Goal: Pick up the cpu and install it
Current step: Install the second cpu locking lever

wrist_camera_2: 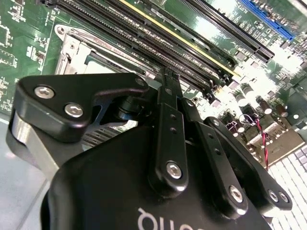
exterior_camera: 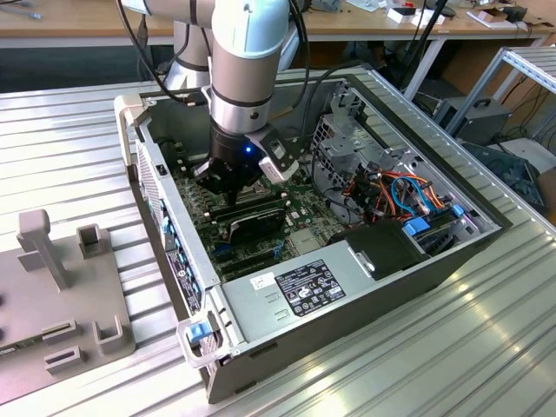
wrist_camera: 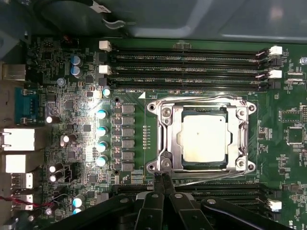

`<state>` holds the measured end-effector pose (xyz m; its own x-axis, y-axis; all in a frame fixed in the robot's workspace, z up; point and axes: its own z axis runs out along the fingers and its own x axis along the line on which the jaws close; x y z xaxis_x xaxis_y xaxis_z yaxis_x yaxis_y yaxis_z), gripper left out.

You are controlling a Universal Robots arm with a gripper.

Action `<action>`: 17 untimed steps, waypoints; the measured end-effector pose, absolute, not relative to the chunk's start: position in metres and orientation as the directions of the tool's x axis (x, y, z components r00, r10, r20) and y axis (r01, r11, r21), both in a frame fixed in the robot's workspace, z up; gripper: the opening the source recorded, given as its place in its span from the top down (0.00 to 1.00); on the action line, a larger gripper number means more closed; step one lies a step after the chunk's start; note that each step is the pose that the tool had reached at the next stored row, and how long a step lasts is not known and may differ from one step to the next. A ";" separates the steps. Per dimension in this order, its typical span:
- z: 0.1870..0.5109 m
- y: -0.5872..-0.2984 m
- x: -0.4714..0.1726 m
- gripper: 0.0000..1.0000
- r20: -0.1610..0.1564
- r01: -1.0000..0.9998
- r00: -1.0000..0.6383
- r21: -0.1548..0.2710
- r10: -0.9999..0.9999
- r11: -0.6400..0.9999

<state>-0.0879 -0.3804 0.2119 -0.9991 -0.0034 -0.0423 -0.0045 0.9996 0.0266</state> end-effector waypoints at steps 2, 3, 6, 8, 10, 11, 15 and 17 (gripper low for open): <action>0.209 -0.380 -0.089 0.89 -0.042 -0.005 -0.999 0.027 -0.003 1.000; 0.209 -0.380 -0.089 0.89 -0.042 -0.005 -0.999 0.027 -0.003 1.000; 0.209 -0.379 -0.089 0.89 -0.042 -0.005 -0.999 0.027 -0.003 1.000; 0.209 -0.379 -0.089 0.89 -0.042 -0.005 -0.999 0.027 -0.003 1.000; 0.208 -0.379 -0.089 0.89 -0.042 -0.005 -0.999 0.027 -0.004 1.000; 0.208 -0.379 -0.090 0.89 -0.042 -0.005 -0.999 0.027 -0.003 1.000; 0.203 -0.374 -0.092 0.89 -0.043 -0.005 -0.999 0.027 -0.003 1.000; 0.203 -0.374 -0.092 0.89 -0.042 -0.005 -0.999 0.027 -0.003 1.000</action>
<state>-0.0925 -0.3742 0.2026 -0.9991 -0.0034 -0.0424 -0.0046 0.9996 0.0266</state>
